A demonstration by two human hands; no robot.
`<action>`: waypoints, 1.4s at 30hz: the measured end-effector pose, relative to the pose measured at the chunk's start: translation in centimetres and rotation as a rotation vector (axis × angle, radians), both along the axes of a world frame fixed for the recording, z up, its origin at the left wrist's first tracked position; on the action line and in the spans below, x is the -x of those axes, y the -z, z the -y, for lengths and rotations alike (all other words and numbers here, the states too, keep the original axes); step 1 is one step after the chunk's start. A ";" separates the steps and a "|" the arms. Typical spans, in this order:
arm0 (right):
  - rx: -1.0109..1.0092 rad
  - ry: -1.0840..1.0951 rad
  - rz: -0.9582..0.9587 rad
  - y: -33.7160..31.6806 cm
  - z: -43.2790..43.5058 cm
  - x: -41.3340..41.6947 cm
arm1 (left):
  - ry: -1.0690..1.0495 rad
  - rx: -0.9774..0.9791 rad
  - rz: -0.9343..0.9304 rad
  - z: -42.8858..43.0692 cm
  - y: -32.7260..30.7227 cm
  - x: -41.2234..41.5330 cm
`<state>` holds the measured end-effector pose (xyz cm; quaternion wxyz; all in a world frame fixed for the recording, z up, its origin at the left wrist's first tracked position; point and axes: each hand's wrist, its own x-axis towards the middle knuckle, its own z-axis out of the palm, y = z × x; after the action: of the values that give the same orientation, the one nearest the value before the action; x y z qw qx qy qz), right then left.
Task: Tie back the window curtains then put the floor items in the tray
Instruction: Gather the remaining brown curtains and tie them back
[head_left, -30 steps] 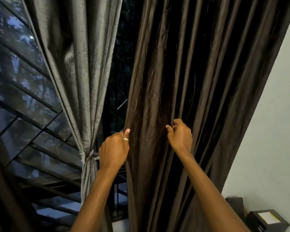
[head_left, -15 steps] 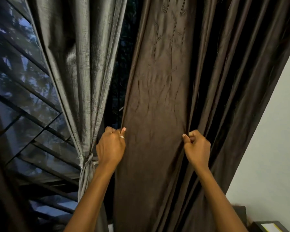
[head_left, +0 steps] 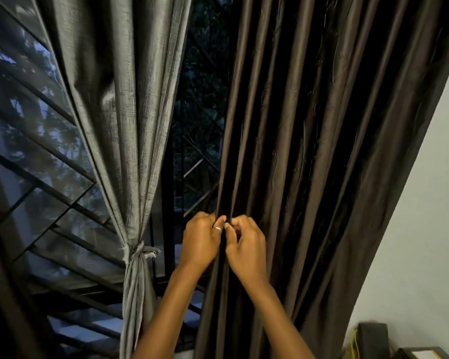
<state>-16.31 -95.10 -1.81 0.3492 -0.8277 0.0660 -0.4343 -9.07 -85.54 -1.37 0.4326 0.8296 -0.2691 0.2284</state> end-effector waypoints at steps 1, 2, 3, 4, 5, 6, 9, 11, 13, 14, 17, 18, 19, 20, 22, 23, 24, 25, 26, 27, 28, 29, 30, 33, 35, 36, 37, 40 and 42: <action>-0.010 -0.014 0.003 0.1 0.0 0.0 | 0.009 0.026 -0.022 -0.1 0.0 0.0; -0.016 -0.026 0.004 0.2 -0.1 0.0 | 0.029 0.064 -0.044 -0.2 0.0 -0.1; -0.017 -0.034 0.006 0.2 -0.1 0.0 | 0.075 0.126 -0.074 -0.4 0.0 -0.1; -0.014 -0.037 0.010 0.3 -0.1 0.0 | 0.140 0.197 -0.107 -0.6 0.0 0.0; -0.012 -0.038 0.017 0.4 -0.1 0.1 | 0.197 0.258 -0.127 -0.7 0.1 0.1; -0.011 -0.038 0.023 0.4 -0.2 0.1 | 0.238 0.301 -0.140 -0.7 0.3 0.2; -0.010 -0.025 0.027 0.5 -0.3 0.1 | 0.267 0.347 -0.208 -0.7 0.6 0.5; 0.008 -0.005 0.033 0.6 -0.2 0.2 | 0.272 0.335 -0.235 -0.7 0.2 0.8; 0.027 0.002 0.032 0.7 -0.1 0.2 | 0.260 0.251 -0.209 -0.8 -0.8 1.4; 0.028 0.003 0.029 0.8 0.0 0.2 | 0.218 0.176 -0.179 -0.8 -1.4 1.7; 0.012 0.024 0.029 1.0 -0.1 -0.1 | -0.019 -0.052 -0.064 -0.1 -3.1 2.6; 0.007 0.028 0.037 1.0 -0.1 -0.2 | -0.088 -0.089 -0.041 0.3 -3.5 2.8; 0.000 0.028 0.045 1.1 -0.1 -0.2 | -0.145 -0.111 -0.027 0.6 -3.8 3.1; -0.008 0.025 0.049 1.2 -0.1 -0.2 | -0.190 -0.126 -0.021 0.9 -3.9 3.5; -0.021 0.014 0.049 1.4 0.1 -0.2 | -0.243 -0.147 -0.019 1.5 -3.9 4.0; -0.025 0.015 0.050 1.4 0.3 -0.2 | -0.251 -0.153 -0.022 1.7 -3.9 4.2; -0.025 0.022 0.053 1.5 0.4 -0.2 | -0.250 -0.154 -0.026 1.9 -4.0 4.3; -0.020 0.030 0.060 1.5 0.5 -0.1 | -0.243 -0.152 -0.027 2.0 -4.0 4.3; -0.014 0.039 0.066 1.4 0.6 -0.1 | -0.232 -0.147 -0.028 2.1 -4.0 4.2; -0.006 0.043 0.066 1.3 0.7 -0.1 | -0.219 -0.141 -0.023 2.2 -3.9 4.2; 0.004 0.041 0.054 1.1 0.8 0.0 | -0.207 -0.135 -0.016 2.3 -3.8 4.1; 0.023 0.027 0.030 0.9 1.0 0.1 | -0.201 -0.127 -0.008 2.3 -3.7 4.0; 0.052 0.005 -0.005 0.7 1.1 0.3 | -0.199 -0.118 -0.003 2.2 -3.6 3.9; 0.108 0.001 -0.051 0.1 2.1 1.1 | -0.211 -0.103 -0.005 1.8 -3.4 3.2; 0.058 0.159 0.051 -0.5 3.3 1.5 | -0.201 -0.096 0.001 1.4 -3.4 2.6; 0.012 0.267 0.107 -0.9 3.9 1.6 | -0.189 -0.087 0.005 1.2 -3.3 2.4; -0.023 0.358 0.134 -1.4 4.6 1.6 | -0.181 -0.075 0.008 1.0 -3.3 2.2; -0.027 0.454 0.016 -2.9 6.6 1.0 | -0.177 -0.058 0.005 0.5 -3.2 1.7; -0.031 0.393 -0.101 -3.6 7.9 0.5 | -0.170 -0.065 0.003 0.3 -3.3 1.4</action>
<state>-16.77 -103.02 1.80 0.2666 -0.8143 0.2502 -0.4509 -10.52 -85.84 1.92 0.3841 0.8627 -0.2058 0.2565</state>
